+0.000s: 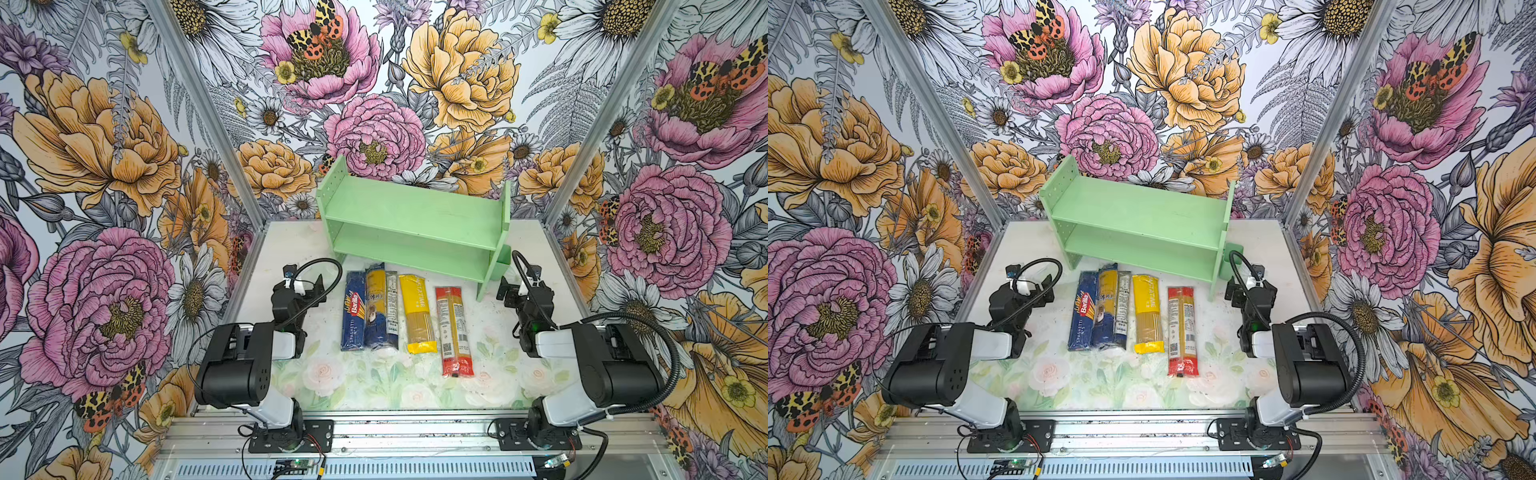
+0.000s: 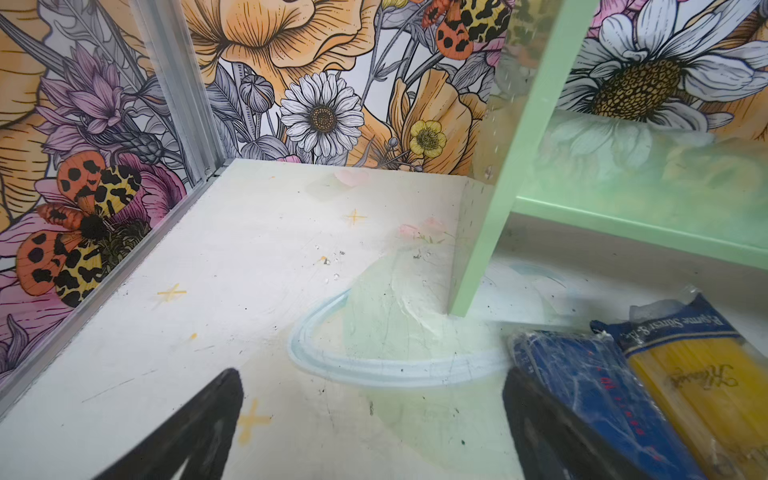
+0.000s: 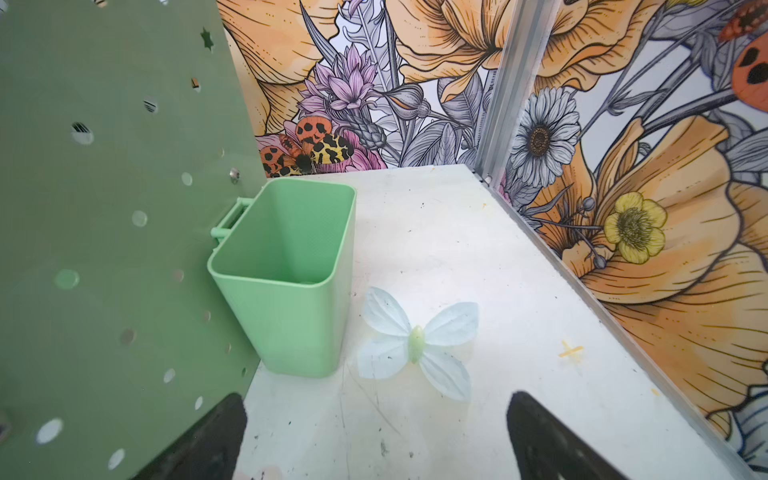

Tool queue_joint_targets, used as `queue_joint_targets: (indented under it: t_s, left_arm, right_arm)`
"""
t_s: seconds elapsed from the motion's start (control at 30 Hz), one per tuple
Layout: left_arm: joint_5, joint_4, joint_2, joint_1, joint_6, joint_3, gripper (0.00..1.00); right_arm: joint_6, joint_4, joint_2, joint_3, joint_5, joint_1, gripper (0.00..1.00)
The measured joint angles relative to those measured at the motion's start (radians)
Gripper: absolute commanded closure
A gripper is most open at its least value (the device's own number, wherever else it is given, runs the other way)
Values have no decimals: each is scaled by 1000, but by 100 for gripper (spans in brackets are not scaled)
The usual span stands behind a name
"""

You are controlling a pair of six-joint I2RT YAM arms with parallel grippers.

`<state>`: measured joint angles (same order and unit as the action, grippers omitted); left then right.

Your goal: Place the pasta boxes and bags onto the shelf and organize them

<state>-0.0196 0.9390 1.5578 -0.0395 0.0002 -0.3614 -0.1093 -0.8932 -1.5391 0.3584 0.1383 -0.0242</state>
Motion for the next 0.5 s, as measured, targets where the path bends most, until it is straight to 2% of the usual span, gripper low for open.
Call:
queue_joint_targets:
  t_s: [0.5]
  left_arm:
    - [0, 0, 0, 0, 0, 0, 1]
  right_arm:
    - [6, 3, 0, 0, 0, 0, 1]
